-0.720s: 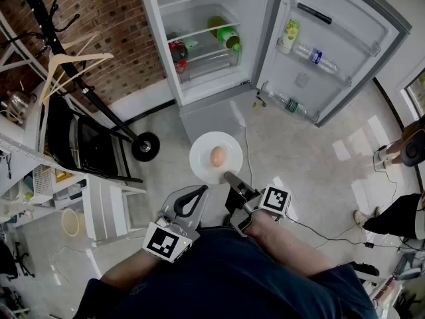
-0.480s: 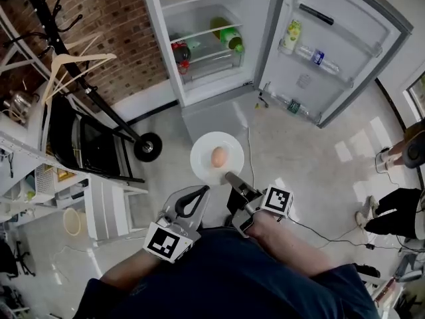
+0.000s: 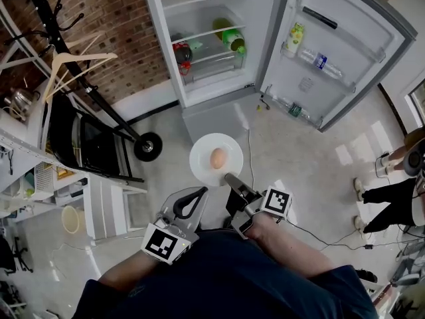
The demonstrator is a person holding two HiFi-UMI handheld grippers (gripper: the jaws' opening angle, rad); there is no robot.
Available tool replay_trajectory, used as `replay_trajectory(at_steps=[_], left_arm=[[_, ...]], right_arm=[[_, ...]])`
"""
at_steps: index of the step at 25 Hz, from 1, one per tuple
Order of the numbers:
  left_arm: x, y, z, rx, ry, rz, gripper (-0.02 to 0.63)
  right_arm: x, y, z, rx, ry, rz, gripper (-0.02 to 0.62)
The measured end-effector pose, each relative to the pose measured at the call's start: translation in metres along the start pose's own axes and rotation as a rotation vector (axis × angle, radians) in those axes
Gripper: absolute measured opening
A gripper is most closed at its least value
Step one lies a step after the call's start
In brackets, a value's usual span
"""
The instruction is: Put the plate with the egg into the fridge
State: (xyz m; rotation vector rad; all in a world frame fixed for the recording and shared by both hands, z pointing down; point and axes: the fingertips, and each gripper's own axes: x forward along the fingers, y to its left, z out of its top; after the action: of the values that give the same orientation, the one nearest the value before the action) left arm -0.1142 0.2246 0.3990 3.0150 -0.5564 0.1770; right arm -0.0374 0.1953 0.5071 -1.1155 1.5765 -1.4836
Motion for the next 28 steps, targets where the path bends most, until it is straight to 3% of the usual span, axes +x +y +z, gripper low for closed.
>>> replay_trajectory(at_steps=[9, 15, 22, 28], left_arm=[[0.02, -0.003, -0.004, 0.011, 0.01, 0.051, -0.009], [0.027, 0.007, -0.009, -0.022, 0.005, 0.095, -0.009], [0.049, 0.049, -0.01, -0.017, -0.002, 0.082, -0.009], [0.086, 0.116, 0.004, 0.001, -0.029, 0.026, -0.009]], right_arm=[[0.0, -0.016, 0.021, 0.024, 0.04, -0.011, 0.018], [0.01, -0.026, 0.035, 0.064, 0.044, -0.024, 0.018], [0.046, -0.034, 0.064, 0.065, 0.018, -0.043, 0.018], [0.102, -0.033, 0.098, 0.042, -0.01, -0.068, 0.018]])
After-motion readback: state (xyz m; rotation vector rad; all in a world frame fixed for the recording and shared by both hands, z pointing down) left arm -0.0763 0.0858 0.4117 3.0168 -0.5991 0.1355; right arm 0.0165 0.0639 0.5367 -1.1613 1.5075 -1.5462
